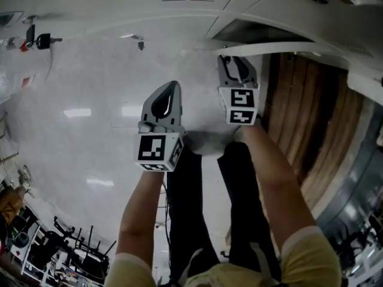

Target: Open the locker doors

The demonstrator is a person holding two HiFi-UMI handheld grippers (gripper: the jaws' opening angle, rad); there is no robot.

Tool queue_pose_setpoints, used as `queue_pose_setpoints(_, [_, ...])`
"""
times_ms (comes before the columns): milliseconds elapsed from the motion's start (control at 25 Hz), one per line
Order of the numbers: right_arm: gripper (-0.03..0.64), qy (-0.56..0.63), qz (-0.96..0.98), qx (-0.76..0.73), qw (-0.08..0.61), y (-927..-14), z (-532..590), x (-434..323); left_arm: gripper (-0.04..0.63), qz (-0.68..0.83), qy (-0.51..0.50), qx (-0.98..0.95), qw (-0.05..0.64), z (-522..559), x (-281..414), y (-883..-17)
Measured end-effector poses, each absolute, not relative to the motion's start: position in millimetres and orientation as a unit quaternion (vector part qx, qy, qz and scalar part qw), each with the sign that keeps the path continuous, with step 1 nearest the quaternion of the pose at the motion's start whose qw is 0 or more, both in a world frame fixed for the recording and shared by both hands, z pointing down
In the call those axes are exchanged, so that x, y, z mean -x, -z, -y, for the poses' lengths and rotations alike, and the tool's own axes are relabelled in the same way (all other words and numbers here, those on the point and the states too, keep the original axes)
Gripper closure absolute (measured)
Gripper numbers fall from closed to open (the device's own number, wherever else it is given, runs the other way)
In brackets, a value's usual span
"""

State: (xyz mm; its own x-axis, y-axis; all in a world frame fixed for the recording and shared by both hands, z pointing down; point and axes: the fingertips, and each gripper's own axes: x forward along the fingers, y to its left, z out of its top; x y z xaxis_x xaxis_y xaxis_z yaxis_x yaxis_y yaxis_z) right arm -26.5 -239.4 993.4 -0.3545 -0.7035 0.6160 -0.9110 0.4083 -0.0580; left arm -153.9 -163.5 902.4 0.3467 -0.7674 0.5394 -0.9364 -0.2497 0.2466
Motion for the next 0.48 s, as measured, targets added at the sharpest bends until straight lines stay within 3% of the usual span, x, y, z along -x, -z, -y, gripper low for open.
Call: queue_pose_setpoints(480, [0.496,-0.228,0.777,-0.525,0.263,-993.9,191.5,-1.9,0.594,0.518,-0.173,-0.792,0.273,145.3,121.9,-899.4])
